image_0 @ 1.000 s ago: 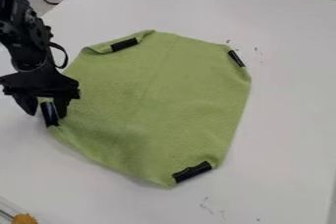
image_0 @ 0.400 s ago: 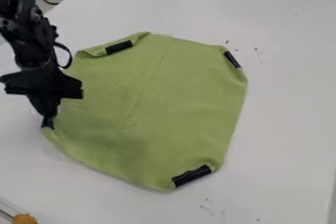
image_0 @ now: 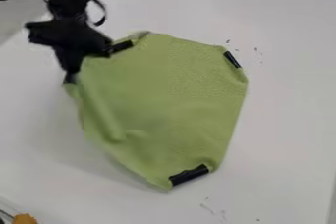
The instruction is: Folding the cloth from bottom left to top right.
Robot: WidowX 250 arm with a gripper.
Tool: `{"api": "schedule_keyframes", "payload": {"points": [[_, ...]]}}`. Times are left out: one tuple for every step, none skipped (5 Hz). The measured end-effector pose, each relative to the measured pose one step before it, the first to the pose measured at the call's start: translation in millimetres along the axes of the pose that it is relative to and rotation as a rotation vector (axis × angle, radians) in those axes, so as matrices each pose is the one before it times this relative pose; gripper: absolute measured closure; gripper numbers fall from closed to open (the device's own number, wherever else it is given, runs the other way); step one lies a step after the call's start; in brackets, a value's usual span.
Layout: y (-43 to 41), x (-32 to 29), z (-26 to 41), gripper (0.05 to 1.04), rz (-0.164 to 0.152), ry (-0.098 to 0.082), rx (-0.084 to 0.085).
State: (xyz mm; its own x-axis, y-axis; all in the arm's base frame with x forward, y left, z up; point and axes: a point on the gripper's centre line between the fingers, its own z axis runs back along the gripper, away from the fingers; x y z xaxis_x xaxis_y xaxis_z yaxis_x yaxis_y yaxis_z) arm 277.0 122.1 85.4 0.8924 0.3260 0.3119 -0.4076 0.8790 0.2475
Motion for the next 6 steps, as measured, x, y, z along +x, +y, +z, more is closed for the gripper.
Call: {"api": "schedule_keyframes", "payload": {"points": [[-32.2,6.92,-7.77,1.017,-0.0287,0.04,-0.0311],[-36.1,-2.75,-11.54,1.017,-0.0562,0.0519,-0.0431],[-22.3,0.73,-13.03,1.017,-0.0199,0.014,-0.0466],[-19.16,7.61,-2.81,1.017,-0.0474,-0.0045,-0.0235],[-14.72,9.5,1.98,0.991,-0.0233,-0.0106,-0.0112],[-5.74,2.96,2.21,0.824,-0.0204,-0.005,-0.0163]]}}
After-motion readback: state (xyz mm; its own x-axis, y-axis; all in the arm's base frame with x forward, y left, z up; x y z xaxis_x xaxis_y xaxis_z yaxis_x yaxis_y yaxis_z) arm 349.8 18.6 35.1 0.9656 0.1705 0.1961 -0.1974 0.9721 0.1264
